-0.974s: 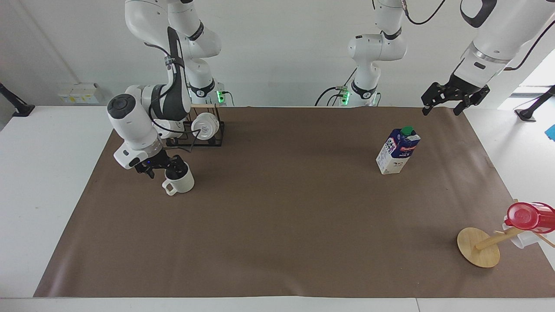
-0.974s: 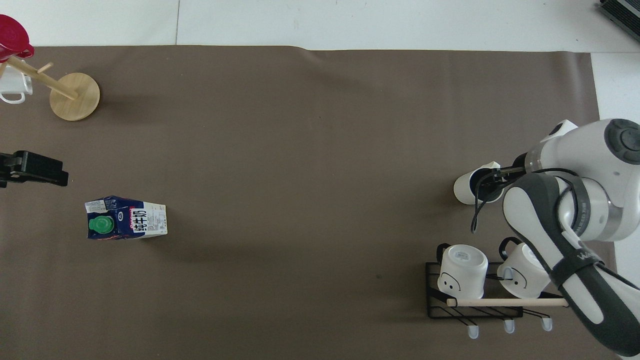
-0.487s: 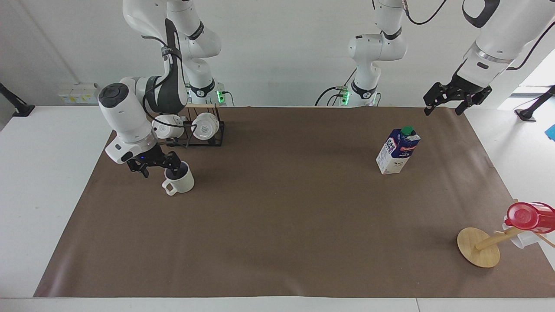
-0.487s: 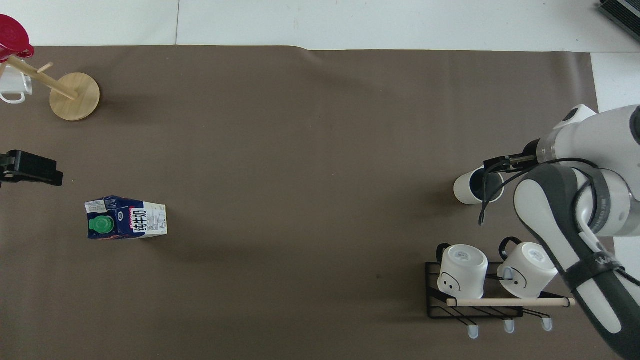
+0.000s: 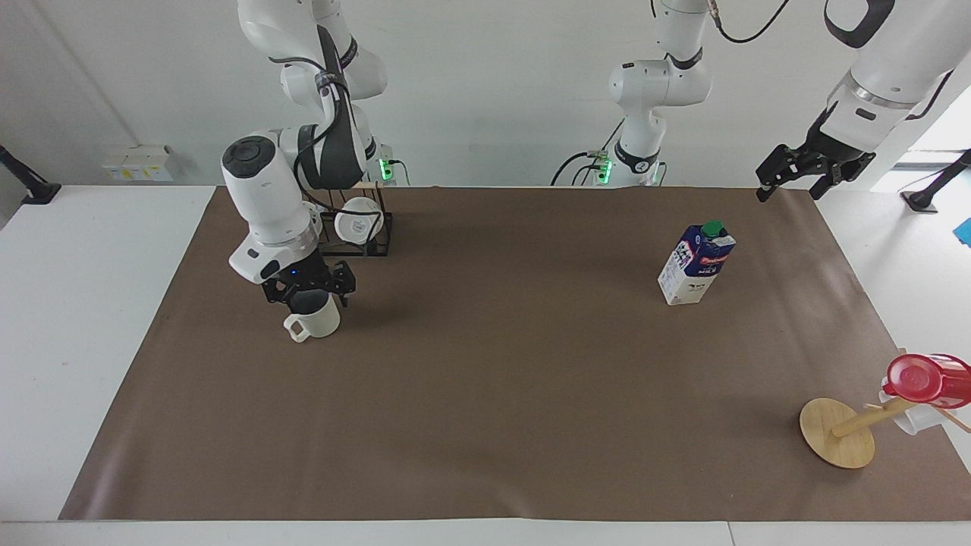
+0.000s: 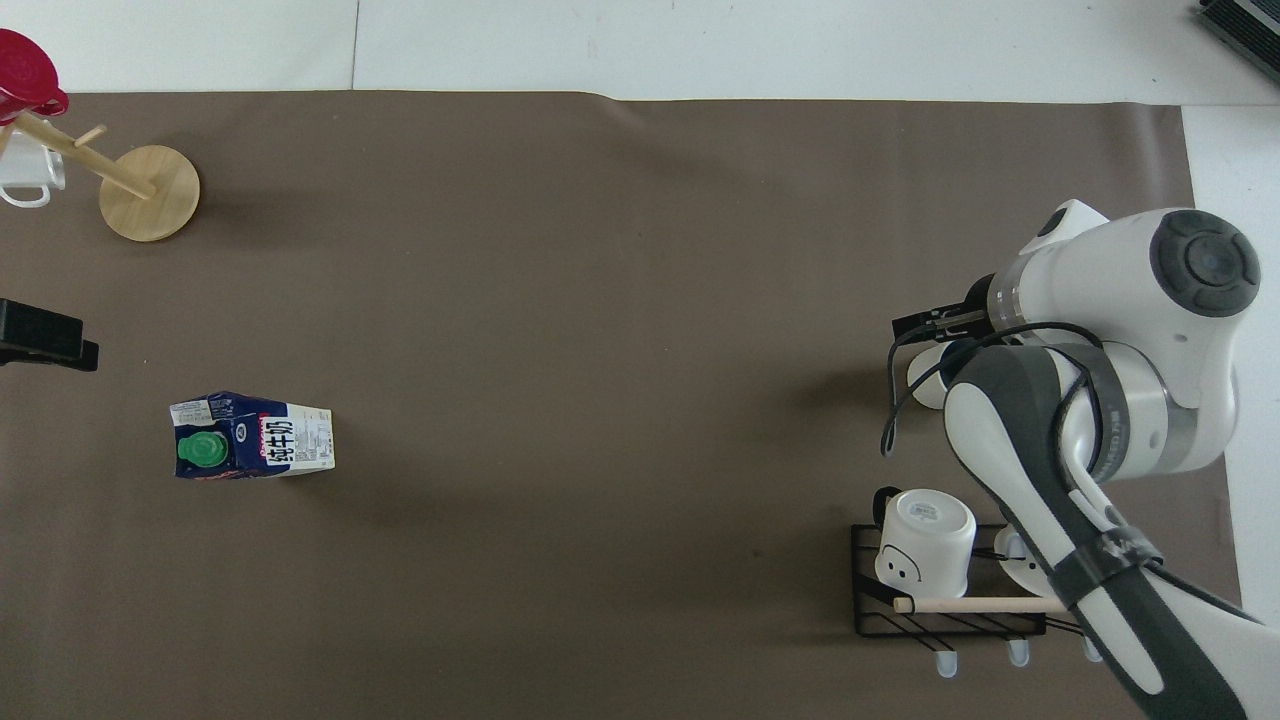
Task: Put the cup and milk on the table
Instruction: 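Lift the white mug with the right gripper and carry it inward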
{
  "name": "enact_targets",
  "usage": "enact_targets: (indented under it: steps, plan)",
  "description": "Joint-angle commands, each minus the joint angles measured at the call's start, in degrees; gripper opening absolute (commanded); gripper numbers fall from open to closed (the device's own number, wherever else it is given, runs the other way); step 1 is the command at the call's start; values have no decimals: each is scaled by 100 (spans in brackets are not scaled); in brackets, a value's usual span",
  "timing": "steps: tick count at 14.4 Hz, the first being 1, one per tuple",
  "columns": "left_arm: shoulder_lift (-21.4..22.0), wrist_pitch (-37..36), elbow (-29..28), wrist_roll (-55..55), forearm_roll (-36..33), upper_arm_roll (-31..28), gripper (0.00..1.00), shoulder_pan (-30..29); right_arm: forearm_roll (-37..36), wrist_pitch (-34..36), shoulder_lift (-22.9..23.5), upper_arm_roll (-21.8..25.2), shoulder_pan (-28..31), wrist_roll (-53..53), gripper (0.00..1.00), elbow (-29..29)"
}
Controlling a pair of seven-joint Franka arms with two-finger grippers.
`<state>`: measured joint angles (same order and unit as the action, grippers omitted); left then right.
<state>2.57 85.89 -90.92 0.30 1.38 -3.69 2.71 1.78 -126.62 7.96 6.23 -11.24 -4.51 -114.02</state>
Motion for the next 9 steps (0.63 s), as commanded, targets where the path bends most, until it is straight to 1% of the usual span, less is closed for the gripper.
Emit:
enact_targets:
  steps: [1, 3, 5, 7, 9]
  plan:
    - [24, -37, 74, -39, -85, 70, 100, 63, 121, -135, 57, 1, 61, -67, 100, -234]
    - [24, -11, 74, -48, -85, 79, 100, 63, 121, -135, 48, 1, 78, -67, 100, -305]
    - [15, 182, 74, -48, -85, 79, 100, 45, 121, -118, 74, 1, 96, -76, 100, -331]
    - [15, 358, 48, -65, -85, 79, 100, 36, 121, -152, 214, 1, 96, -67, 100, -393]
    - [15, 367, 48, -65, -77, 79, 100, 54, 121, -275, 320, 1, 114, -76, 100, -393]
